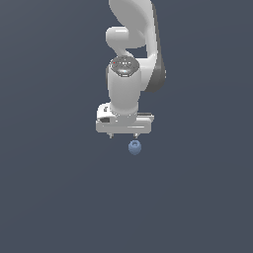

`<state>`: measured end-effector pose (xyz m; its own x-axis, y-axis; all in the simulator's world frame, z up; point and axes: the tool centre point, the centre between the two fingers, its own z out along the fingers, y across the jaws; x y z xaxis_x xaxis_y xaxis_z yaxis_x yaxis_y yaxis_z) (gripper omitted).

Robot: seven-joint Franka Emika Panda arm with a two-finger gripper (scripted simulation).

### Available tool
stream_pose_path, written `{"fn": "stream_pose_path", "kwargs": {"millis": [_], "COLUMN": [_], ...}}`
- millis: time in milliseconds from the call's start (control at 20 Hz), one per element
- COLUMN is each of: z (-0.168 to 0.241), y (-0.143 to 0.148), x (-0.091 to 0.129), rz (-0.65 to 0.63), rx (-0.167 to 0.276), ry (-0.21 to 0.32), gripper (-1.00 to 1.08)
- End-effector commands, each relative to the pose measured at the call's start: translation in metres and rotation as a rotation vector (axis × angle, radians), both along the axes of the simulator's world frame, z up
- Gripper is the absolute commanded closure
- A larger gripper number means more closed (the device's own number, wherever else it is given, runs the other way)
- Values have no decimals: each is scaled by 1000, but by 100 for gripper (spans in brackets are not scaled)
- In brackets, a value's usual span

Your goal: Pick up the object and move it to a goal position.

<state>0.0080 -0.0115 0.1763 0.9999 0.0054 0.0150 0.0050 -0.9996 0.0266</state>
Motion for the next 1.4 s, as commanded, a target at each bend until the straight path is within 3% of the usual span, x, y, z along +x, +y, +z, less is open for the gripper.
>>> {"fn": "stream_pose_path", "kwargs": {"millis": [0,500,900,1350], "z": [0,-8,-12,-30], "y": [0,-20,-14,5], "x": [0,-8,-8,-10], "rz": [0,-13,-43,-168], "rx": [0,5,7,15], "ry": [0,31,28,22], "gripper": [-92,-92,-92,-92]}}
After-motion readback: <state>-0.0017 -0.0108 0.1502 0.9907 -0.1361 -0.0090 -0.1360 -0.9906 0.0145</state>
